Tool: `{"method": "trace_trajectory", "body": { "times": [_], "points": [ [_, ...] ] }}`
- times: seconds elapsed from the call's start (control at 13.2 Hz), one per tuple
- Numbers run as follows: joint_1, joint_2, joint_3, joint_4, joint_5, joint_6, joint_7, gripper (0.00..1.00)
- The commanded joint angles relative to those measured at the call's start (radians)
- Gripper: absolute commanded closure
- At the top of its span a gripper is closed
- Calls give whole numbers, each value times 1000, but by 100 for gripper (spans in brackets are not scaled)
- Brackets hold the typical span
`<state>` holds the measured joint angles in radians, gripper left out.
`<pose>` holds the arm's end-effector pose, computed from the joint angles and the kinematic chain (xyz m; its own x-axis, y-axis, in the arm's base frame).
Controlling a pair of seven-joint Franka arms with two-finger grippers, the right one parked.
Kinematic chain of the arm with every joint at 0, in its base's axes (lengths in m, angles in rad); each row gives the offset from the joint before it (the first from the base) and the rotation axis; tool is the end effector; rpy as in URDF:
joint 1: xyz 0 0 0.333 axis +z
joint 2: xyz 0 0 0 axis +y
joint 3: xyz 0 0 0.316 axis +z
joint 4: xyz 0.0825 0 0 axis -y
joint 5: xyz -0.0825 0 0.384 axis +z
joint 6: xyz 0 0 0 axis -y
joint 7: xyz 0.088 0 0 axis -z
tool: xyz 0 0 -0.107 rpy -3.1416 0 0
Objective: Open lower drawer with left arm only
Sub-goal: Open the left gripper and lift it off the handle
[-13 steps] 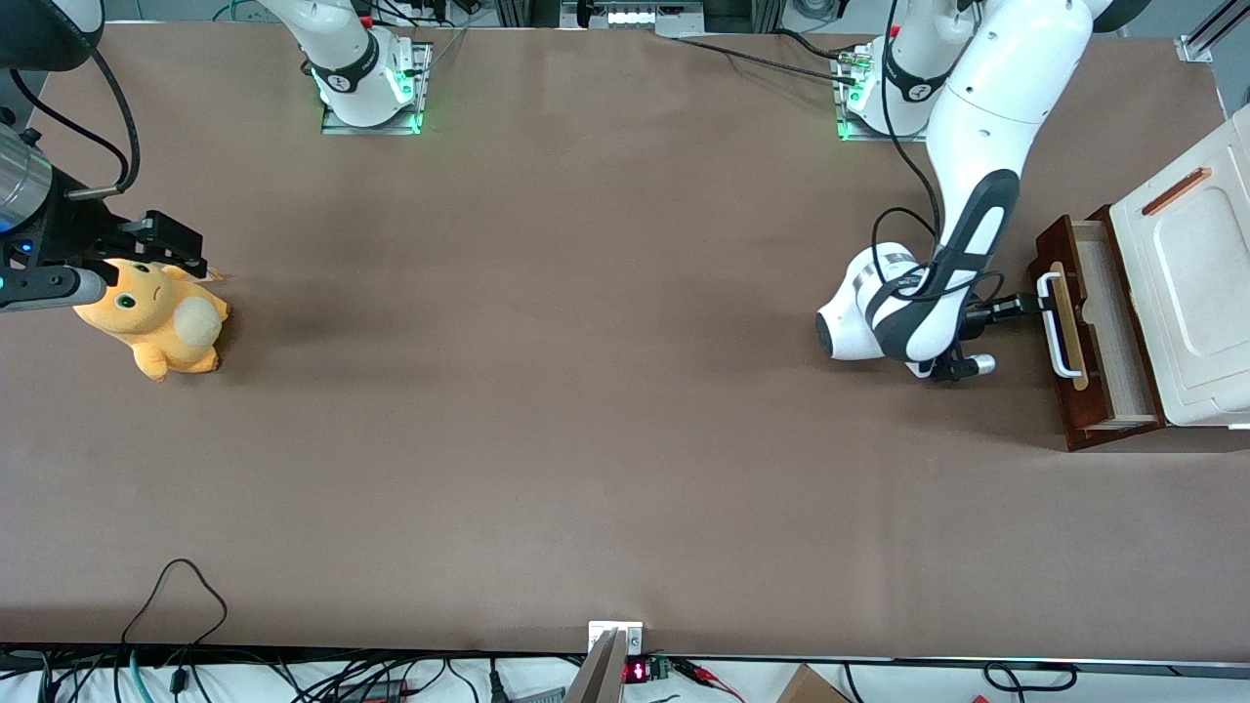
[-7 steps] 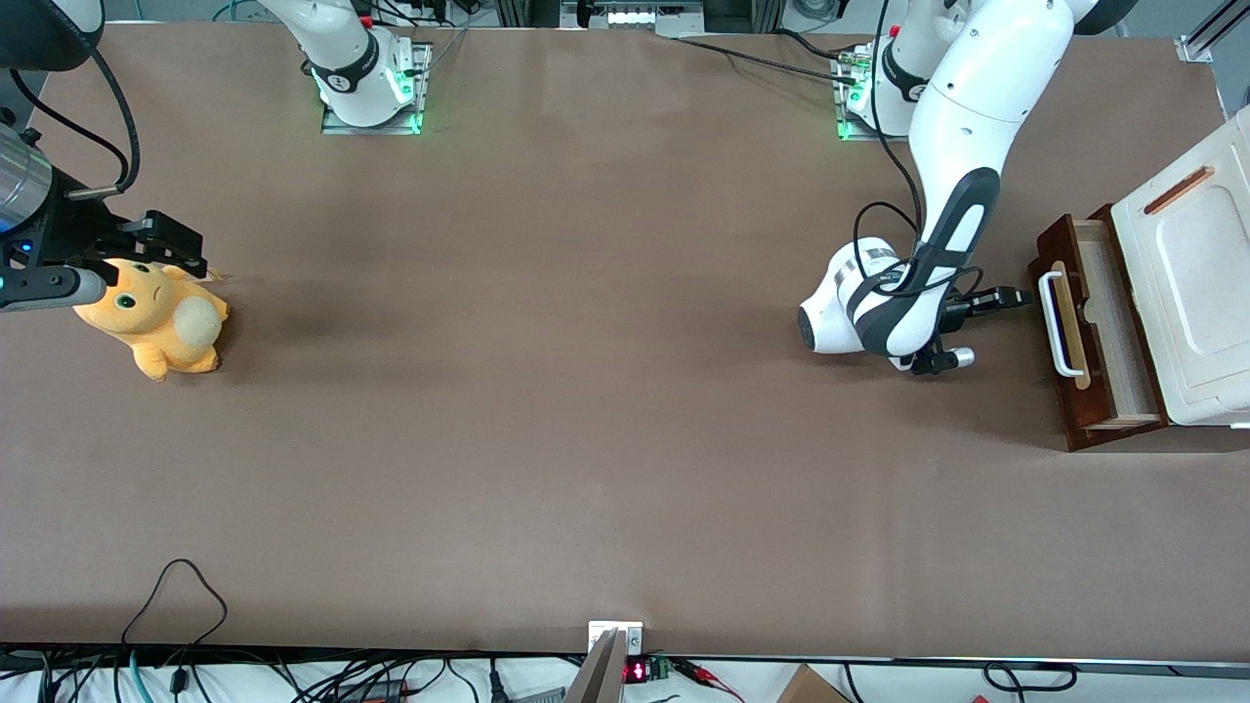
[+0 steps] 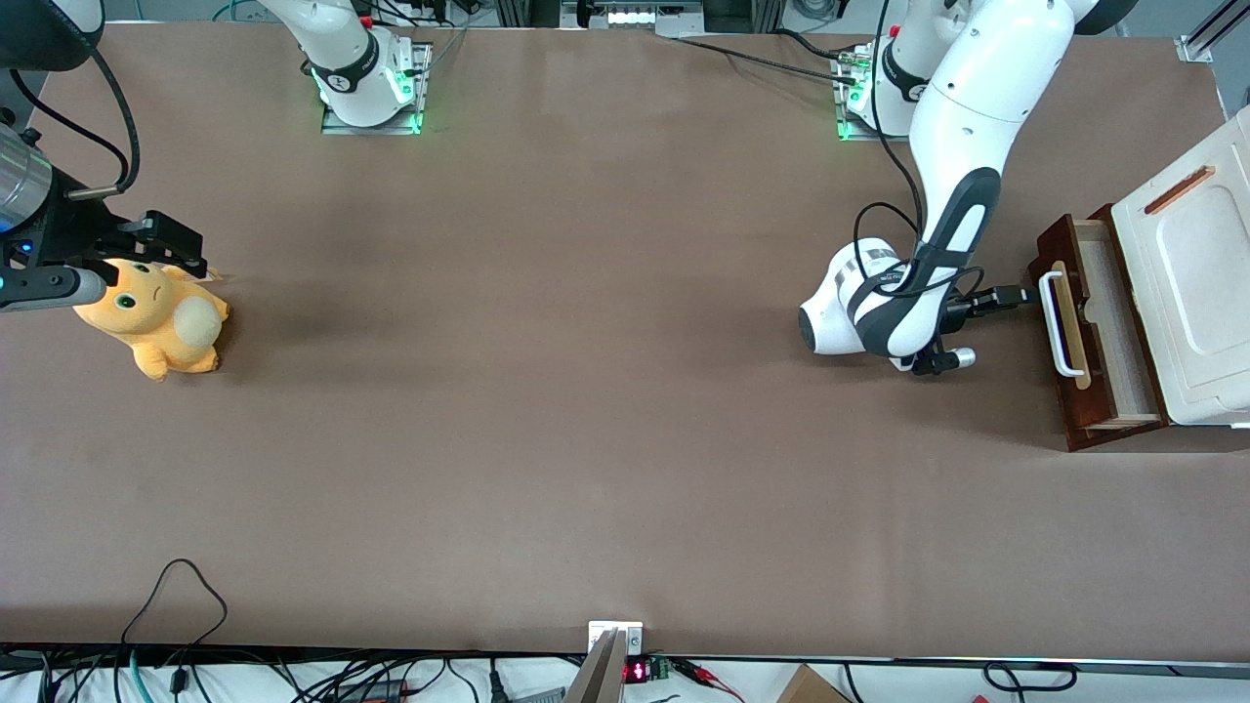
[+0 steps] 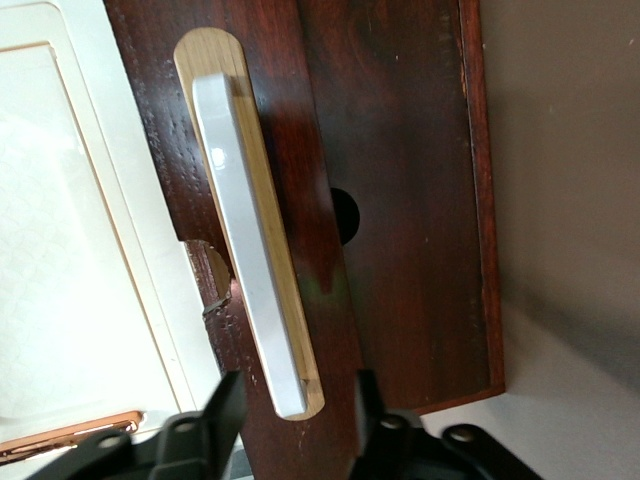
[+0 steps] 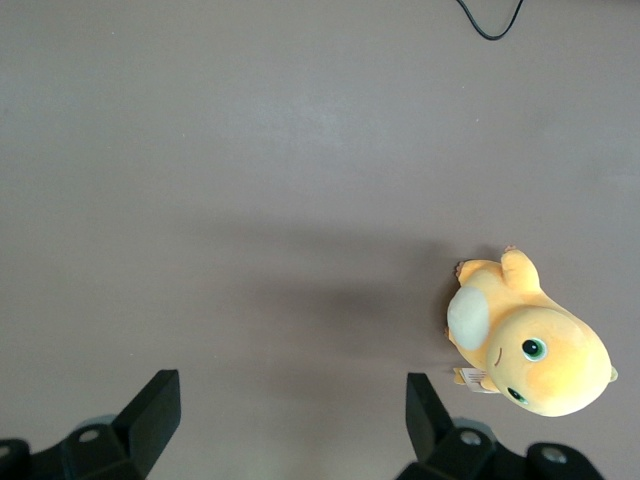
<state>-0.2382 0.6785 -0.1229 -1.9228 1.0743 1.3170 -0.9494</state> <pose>0.5137 -0.0757 0.1535 0.9620 0.1984 -0.1875 -0.1645 -0.1267 -0.9782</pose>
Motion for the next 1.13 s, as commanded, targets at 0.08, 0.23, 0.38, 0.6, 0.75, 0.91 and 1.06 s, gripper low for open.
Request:
{"method": "trace_trajectory", "body": {
  "times": [0.08,0.23,0.38,0.6,0.75,0.91,1.06],
  "points": [
    [-3,-20,25,140,-73,-31,147,0],
    [-3,-45,45,223,-126,-32,234,0],
    [-3,-74,74,303,-209,-30,367,0],
    [-3,-123,115,370,-276,-30,541,0],
    [-3,-163,147,395,-336,-25,630,0],
    [0,-206,173,439,-411,-27,730,0],
    [3,-241,224,496,-529,-27,828,0]
  ]
}}
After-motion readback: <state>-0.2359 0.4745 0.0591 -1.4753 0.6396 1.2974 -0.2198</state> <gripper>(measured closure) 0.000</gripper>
